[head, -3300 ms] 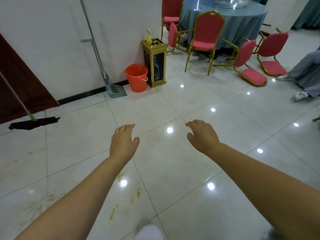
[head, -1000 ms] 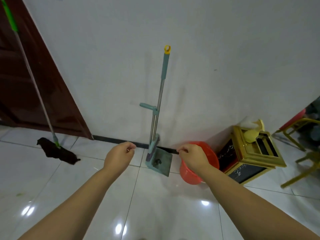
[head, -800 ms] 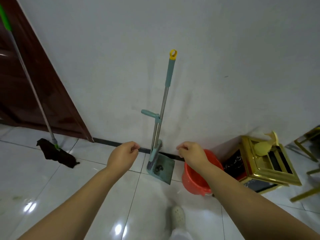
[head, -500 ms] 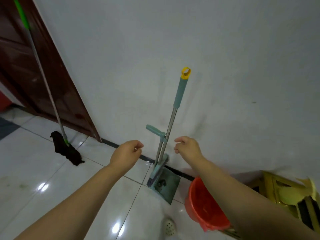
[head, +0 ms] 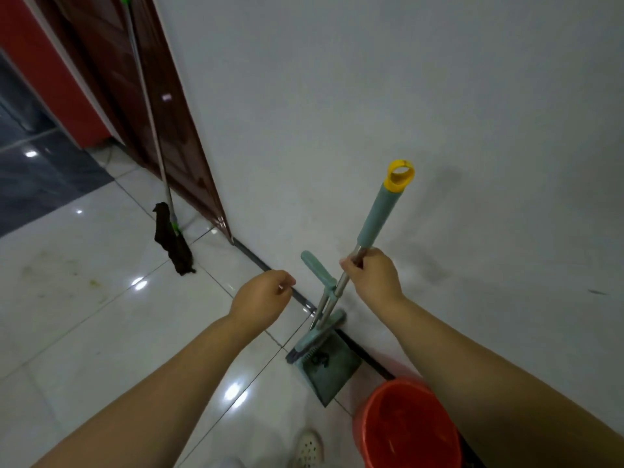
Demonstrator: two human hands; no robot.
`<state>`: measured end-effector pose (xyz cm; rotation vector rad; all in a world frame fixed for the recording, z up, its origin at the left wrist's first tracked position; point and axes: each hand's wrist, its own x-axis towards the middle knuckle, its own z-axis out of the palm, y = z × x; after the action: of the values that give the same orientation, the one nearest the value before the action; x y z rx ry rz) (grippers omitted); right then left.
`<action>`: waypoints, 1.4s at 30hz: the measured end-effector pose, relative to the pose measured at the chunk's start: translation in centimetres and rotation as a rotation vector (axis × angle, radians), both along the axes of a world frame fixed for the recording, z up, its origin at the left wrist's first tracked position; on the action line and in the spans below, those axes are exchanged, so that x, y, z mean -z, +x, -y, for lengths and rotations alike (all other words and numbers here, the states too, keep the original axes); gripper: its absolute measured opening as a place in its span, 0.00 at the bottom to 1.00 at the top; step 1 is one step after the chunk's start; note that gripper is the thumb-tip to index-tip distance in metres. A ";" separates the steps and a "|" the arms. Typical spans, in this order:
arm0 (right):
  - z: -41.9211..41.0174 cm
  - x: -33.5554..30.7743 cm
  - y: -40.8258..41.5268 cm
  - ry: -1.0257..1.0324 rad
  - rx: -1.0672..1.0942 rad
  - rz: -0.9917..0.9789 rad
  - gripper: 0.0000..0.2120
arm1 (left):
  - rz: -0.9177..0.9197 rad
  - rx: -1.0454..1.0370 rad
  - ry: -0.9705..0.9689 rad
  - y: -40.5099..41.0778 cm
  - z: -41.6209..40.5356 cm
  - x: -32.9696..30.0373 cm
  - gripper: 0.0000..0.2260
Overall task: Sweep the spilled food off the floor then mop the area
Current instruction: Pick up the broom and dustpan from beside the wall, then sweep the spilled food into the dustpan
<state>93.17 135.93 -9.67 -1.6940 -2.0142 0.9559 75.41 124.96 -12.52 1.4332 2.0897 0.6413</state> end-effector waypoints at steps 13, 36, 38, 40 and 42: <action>2.7 -4.2 -7.8 -0.154 -0.339 0.015 0.10 | -0.173 0.112 0.004 -4.9 1.7 -1.2 0.15; 18.3 -11.4 -35.8 -0.373 -0.949 0.240 0.14 | 0.373 -0.351 -0.348 -24.7 23.6 2.4 0.12; 19.8 -11.7 -38.1 -0.542 -0.831 0.189 0.13 | 0.318 -0.417 -0.319 -26.0 25.5 2.6 0.14; 21.6 -12.0 -40.4 -0.820 -0.691 0.102 0.22 | 0.306 -0.491 -0.307 -27.3 27.4 2.5 0.16; 23.3 -12.2 -42.3 -1.109 -0.579 0.050 0.31 | 0.316 -0.577 -0.292 -28.6 29.1 2.5 0.18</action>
<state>50.83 112.62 2.49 -1.4950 -2.1834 2.5974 46.82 95.91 -15.03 0.5213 2.2176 0.6843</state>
